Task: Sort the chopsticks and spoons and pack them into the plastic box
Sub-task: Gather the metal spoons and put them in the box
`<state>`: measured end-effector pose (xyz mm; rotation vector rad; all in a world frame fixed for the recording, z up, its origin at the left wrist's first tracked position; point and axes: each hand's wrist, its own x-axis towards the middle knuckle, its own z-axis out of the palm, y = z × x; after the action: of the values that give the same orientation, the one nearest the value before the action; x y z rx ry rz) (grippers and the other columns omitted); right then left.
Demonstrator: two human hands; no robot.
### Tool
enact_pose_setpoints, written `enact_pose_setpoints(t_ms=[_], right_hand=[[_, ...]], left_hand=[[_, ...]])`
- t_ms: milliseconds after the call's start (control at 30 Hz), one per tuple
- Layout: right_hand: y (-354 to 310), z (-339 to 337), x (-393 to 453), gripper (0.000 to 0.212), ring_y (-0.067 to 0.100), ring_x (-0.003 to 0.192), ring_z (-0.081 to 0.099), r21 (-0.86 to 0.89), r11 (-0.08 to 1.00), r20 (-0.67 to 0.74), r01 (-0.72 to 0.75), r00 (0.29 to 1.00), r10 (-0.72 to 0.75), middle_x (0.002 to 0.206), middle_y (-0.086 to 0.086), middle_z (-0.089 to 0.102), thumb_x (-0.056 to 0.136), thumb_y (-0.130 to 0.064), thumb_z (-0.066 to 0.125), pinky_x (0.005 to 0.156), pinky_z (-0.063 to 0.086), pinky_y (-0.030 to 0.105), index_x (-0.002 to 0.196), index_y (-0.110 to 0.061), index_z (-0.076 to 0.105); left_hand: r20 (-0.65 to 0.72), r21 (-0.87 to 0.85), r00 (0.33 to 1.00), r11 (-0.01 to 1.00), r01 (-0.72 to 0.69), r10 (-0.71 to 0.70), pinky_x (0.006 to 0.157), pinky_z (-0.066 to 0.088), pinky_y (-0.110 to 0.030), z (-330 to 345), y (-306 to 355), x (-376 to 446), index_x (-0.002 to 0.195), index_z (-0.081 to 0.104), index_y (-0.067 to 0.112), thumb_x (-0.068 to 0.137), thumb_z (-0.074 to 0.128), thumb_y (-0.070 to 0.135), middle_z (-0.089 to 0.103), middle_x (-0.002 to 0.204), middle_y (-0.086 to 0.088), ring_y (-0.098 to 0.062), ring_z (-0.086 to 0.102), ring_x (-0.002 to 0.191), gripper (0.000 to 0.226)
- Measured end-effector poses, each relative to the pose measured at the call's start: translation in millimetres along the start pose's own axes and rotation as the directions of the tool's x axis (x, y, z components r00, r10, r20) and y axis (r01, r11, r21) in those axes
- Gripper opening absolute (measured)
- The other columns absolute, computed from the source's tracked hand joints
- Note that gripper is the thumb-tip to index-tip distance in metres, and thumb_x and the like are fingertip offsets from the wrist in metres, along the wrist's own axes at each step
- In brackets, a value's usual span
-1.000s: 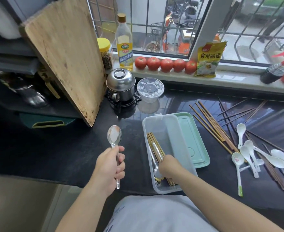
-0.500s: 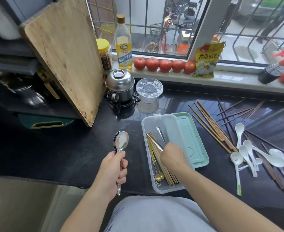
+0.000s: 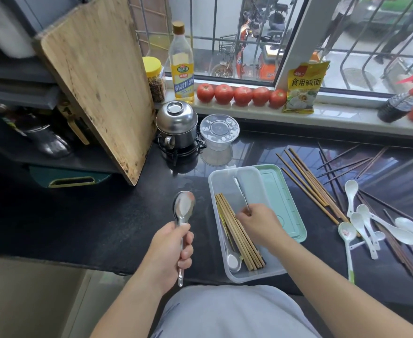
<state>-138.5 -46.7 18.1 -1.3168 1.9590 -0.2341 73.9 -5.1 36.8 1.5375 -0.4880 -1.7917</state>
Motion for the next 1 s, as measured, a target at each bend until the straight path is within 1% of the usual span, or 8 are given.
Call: enact_pose_setpoints(t_ms=[67, 133, 300, 400, 500, 600, 800, 1000], right_hand=[[-22, -6, -14, 0.016, 0.006, 0.066, 0.059, 0.291, 0.951, 0.072, 0.106, 0.989, -0.132, 0.082, -0.004, 0.069, 0.096, -0.035, 0.064, 0.060, 0.047, 0.028, 0.093, -0.021, 0.070], [-39, -2, -25, 0.016, 0.001, 0.058, 0.056, 0.409, 0.890, 0.077, 0.201, 0.964, -0.253, 0.082, -0.003, 0.070, 0.090, -0.038, 0.071, 0.056, 0.046, 0.023, 0.098, -0.024, 0.070], [-41, 6, -21, 0.010, -0.003, 0.071, 0.057, 0.229, 0.911, -0.181, 0.343, 0.935, -0.306, 0.072, -0.018, 0.064, 0.092, -0.026, 0.070, 0.068, 0.041, 0.021, 0.083, -0.028, 0.065], [-34, 0, -20, 0.009, 0.005, 0.077, 0.061, 0.147, 0.920, -0.160, 0.362, 0.927, -0.339, 0.078, -0.014, 0.067, 0.094, -0.023, 0.063, 0.075, 0.049, 0.029, 0.102, -0.028, 0.065], [-33, -6, -23, 0.016, 0.030, 0.071, 0.056, -0.097, 0.889, -0.158, 0.448, 0.875, -0.458, 0.071, 0.002, 0.060, 0.098, -0.030, 0.055, 0.063, 0.047, 0.040, 0.088, -0.019, 0.052], [-35, -16, -24, 0.029, 0.026, 0.074, 0.054, -0.293, 0.800, -0.068, 0.524, 0.823, -0.564, 0.075, -0.004, 0.055, 0.096, -0.042, 0.060, 0.065, 0.045, 0.041, 0.081, -0.020, 0.050], [-28, -19, -20, 0.013, 0.004, 0.065, 0.053, -0.014, 0.910, -0.076, 0.414, 0.907, -0.413, 0.067, -0.013, 0.059, 0.089, -0.028, 0.074, 0.061, 0.040, 0.023, 0.079, -0.027, 0.067], [-18, -24, -19, 0.006, 0.014, 0.078, 0.061, 0.025, 0.969, -0.061, 0.245, 0.968, -0.243, 0.079, -0.010, 0.066, 0.094, -0.027, 0.068, 0.074, 0.052, 0.033, 0.089, -0.030, 0.070]], left_hand=[[0.070, 0.048, 0.998, 0.999, 0.003, -0.007, 0.041, 0.020, -0.021, 6, 1, 0, 0.096, 0.046, 0.009, 0.107, 0.049, 0.009, 0.054, 0.072, -0.003, -0.010, 0.033, 0.047, 0.011], [0.141, 0.072, 0.990, 0.997, 0.013, -0.023, 0.041, 0.020, -0.020, 13, 2, 0, 0.098, 0.048, 0.010, 0.107, 0.050, 0.010, 0.056, 0.072, -0.003, -0.010, 0.033, 0.047, 0.009], [0.168, 0.163, 0.986, 0.986, -0.024, -0.004, 0.040, 0.022, -0.022, 21, 3, 2, 0.101, 0.051, 0.008, 0.108, 0.051, 0.018, 0.060, 0.076, -0.006, -0.011, 0.035, 0.046, 0.012], [0.146, 0.144, 0.989, 0.989, -0.027, 0.006, 0.041, 0.023, -0.023, 21, 1, 2, 0.101, 0.052, 0.007, 0.110, 0.047, 0.023, 0.061, 0.078, -0.008, -0.012, 0.037, 0.047, 0.019], [0.094, 0.211, 0.993, 0.974, -0.083, 0.065, 0.042, 0.027, -0.025, 22, -2, 3, 0.106, 0.053, 0.002, 0.110, 0.046, 0.019, 0.070, 0.082, -0.009, -0.015, 0.044, 0.049, 0.018], [0.083, 0.353, 0.989, 0.925, -0.143, 0.121, 0.046, 0.029, -0.029, 18, -3, 3, 0.110, 0.056, 0.004, 0.108, 0.046, 0.019, 0.076, 0.085, -0.008, -0.018, 0.047, 0.050, 0.018], [0.169, 0.335, 0.983, 0.934, -0.127, 0.073, 0.043, 0.032, -0.027, 16, 1, 2, 0.112, 0.057, 0.007, 0.110, 0.045, 0.021, 0.077, 0.090, -0.009, -0.018, 0.050, 0.048, 0.019], [0.131, 0.321, 0.991, 0.945, -0.065, 0.024, 0.042, 0.040, -0.027, 15, -2, 5, 0.114, 0.056, 0.008, 0.110, 0.045, 0.019, 0.078, 0.095, -0.011, -0.022, 0.061, 0.054, 0.017]])
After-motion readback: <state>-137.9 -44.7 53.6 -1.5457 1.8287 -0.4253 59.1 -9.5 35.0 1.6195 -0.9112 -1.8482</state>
